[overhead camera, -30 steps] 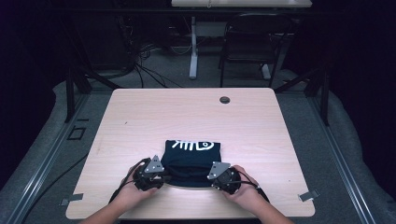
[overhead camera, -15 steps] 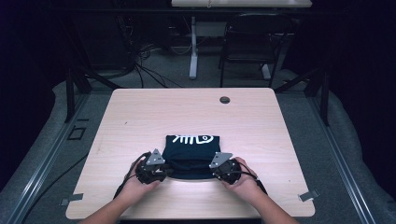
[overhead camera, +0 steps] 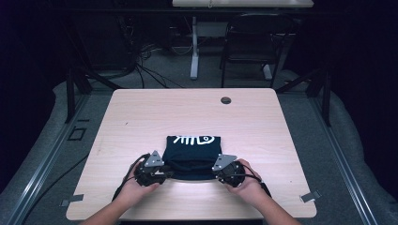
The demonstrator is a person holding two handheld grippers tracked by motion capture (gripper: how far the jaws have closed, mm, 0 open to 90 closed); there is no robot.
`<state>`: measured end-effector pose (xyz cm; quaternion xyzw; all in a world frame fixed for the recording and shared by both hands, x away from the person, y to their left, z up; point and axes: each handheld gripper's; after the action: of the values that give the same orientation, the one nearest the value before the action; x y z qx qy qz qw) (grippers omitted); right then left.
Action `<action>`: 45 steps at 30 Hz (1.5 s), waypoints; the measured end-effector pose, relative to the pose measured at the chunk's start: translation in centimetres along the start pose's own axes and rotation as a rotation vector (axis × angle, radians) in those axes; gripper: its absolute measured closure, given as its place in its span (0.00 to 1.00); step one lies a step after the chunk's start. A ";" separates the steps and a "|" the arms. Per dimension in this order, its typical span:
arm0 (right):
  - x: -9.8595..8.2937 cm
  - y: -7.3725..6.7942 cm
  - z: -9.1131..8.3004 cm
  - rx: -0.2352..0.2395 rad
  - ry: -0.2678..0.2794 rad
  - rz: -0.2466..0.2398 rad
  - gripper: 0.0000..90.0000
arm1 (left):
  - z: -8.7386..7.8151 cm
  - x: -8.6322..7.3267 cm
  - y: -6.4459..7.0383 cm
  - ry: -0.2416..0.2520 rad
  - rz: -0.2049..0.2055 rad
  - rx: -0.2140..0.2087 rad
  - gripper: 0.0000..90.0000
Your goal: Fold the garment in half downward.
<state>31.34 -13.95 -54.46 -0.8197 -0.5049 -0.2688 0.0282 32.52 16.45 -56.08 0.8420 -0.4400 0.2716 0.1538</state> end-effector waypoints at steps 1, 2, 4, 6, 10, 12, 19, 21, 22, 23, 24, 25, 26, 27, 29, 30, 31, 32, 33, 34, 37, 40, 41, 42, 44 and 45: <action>0.0 0.0 -0.2 -0.002 0.007 0.003 0.86 | -0.2 0.0 0.0 0.004 -0.003 -0.001 0.76; 0.0 0.0 -0.5 -0.005 0.007 0.003 0.86 | -0.4 -0.1 0.0 0.012 -0.007 0.003 0.75; -0.1 0.0 -1.0 -0.006 0.023 0.017 0.85 | -0.9 -0.2 -0.1 0.015 -0.010 0.005 0.74; -0.2 0.1 -1.6 -0.010 0.033 0.026 0.85 | -1.5 -0.5 -0.2 0.021 -0.018 0.009 0.73; -0.6 0.1 -2.7 -0.015 0.045 0.049 0.83 | -2.7 -1.1 -0.6 0.034 -0.043 0.027 0.72; -0.8 0.1 -2.9 -0.014 0.052 0.057 0.82 | -2.9 -1.3 -0.6 0.037 -0.049 0.031 0.71; -2.2 -0.3 -3.6 -0.027 0.069 0.113 0.77 | -3.8 -2.7 -1.1 0.070 -0.104 0.056 0.68; -2.7 -0.3 -3.7 -0.023 0.075 0.140 0.74 | -3.9 -3.1 -1.2 0.077 -0.117 0.057 0.67; -2.9 -0.3 -3.8 -0.014 0.079 0.152 0.73 | -3.9 -3.3 -1.2 0.079 -0.122 0.062 0.66; -3.1 -0.3 -3.8 -0.009 0.084 0.159 0.72 | -3.9 -3.5 -1.3 0.082 -0.126 0.065 0.66; -3.3 -0.3 -3.8 -0.005 0.091 0.172 0.72 | -3.8 -3.8 -1.3 0.084 -0.138 0.065 0.65; -3.5 -0.3 -3.9 -0.005 0.092 0.184 0.72 | -3.8 -4.0 -1.3 0.082 -0.141 0.062 0.65; -3.7 -0.4 -3.8 -0.008 0.097 0.192 0.71 | -3.7 -4.2 -1.3 0.082 -0.150 0.064 0.64; -4.0 -0.4 -3.9 -0.001 0.097 0.200 0.71 | -3.7 -4.4 -1.4 0.080 -0.149 0.064 0.64; -4.4 -0.5 -3.7 0.000 0.103 0.219 0.70 | -3.6 -4.7 -1.5 0.084 -0.157 0.060 0.63; -4.6 -0.5 -3.7 -0.002 0.094 0.221 0.69 | -3.6 -4.8 -1.5 0.085 -0.165 0.061 0.63; -4.8 -0.6 -3.6 -0.003 0.094 0.229 0.69 | -3.6 -4.9 -1.6 0.086 -0.161 0.063 0.63; -4.9 -0.6 -3.6 -0.005 0.099 0.238 0.68 | -3.6 -5.0 -1.6 0.087 -0.172 0.062 0.63; -5.1 -0.5 -3.5 -0.004 0.103 0.242 0.67 | -3.6 -5.1 -1.7 0.089 -0.168 0.066 0.63; -5.2 -0.5 -3.4 -0.004 0.104 0.245 0.67 | -3.6 -5.3 -1.8 0.088 -0.175 0.067 0.63; -5.6 -0.6 -3.0 -0.004 0.104 0.262 0.65 | -3.6 -5.5 -2.1 0.099 -0.190 0.067 0.63; -5.8 -0.6 -2.6 -0.007 0.106 0.264 0.64 | -3.6 -5.7 -2.4 0.108 -0.205 0.069 0.62; -5.8 -0.6 -2.5 -0.008 0.106 0.260 0.64 | -3.6 -5.7 -2.4 0.108 -0.205 0.069 0.62; -5.9 -0.7 -2.4 -0.004 0.109 0.268 0.64 | -3.6 -5.8 -2.5 0.106 -0.214 0.068 0.62; -6.0 -0.7 -2.1 0.004 0.111 0.271 0.64 | -3.6 -6.0 -2.6 0.100 -0.207 0.085 0.62; -6.0 -0.6 -2.0 0.006 0.111 0.274 0.63 | -3.6 -6.0 -2.7 0.096 -0.203 0.091 0.62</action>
<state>27.88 -19.18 -55.70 -0.8648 -0.3867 -0.3060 0.0953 30.75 23.71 -56.78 0.8743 -0.3320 0.3143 0.1629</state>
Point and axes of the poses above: each handheld gripper's, and its own axes: z roughly forward along the jaws, x roughly out of its top, y roughly to its right, and after that the axes turned 9 degrees about -y, right-handed
